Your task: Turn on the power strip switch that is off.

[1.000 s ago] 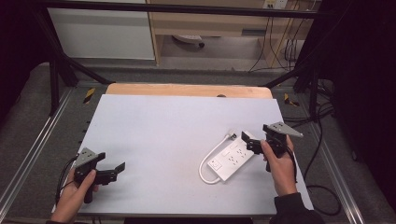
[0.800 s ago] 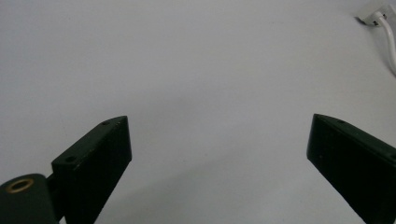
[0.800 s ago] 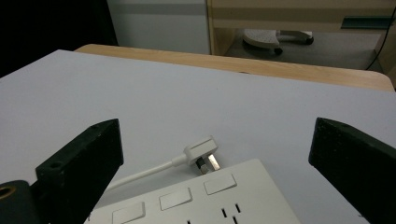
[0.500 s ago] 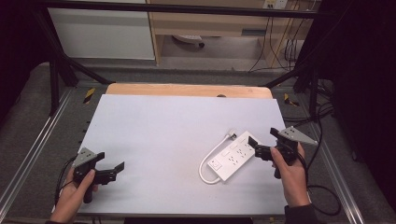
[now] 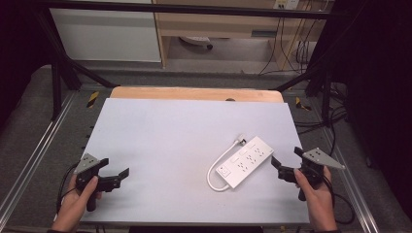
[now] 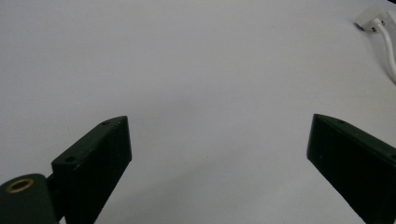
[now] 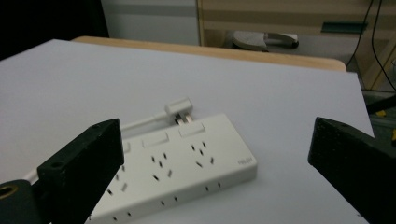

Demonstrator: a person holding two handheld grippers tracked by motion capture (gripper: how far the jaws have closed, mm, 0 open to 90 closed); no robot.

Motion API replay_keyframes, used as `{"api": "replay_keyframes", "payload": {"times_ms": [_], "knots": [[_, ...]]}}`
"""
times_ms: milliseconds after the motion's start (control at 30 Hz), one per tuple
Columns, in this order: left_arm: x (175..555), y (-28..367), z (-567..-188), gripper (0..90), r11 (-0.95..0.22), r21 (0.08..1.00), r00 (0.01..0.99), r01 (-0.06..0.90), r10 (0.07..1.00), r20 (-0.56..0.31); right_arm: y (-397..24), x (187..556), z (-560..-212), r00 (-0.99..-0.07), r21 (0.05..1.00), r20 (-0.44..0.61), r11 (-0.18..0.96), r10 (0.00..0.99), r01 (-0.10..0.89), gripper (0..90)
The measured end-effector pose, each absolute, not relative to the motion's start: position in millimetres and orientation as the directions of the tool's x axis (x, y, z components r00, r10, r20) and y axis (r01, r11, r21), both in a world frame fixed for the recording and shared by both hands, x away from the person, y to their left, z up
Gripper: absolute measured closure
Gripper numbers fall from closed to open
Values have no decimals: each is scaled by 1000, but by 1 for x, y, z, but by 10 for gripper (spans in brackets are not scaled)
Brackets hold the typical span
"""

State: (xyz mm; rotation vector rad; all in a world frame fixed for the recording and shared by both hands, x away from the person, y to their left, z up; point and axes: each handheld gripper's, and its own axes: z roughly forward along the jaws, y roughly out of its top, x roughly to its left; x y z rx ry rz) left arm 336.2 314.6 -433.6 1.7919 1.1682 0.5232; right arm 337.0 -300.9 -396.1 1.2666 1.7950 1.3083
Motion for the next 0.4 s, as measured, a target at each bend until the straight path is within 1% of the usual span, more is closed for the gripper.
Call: {"api": "replay_keyframes", "payload": {"times_ms": [100,200,333,400], "knots": [[336,315,-434,66,-142,857,462,495,879,-121,-311,336,-416,-364,909,52,106,930,402,45],[336,315,-434,66,-142,857,460,496,879,-121,-318,336,-430,-354,886,60,114,933,450,45],[336,314,-434,66,-149,855,465,496,877,-118,-323,338,-444,-348,848,67,131,935,514,46],[336,314,-434,66,-149,856,465,496,877,-118,-323,339,-446,-353,842,62,141,934,520,45]]}}
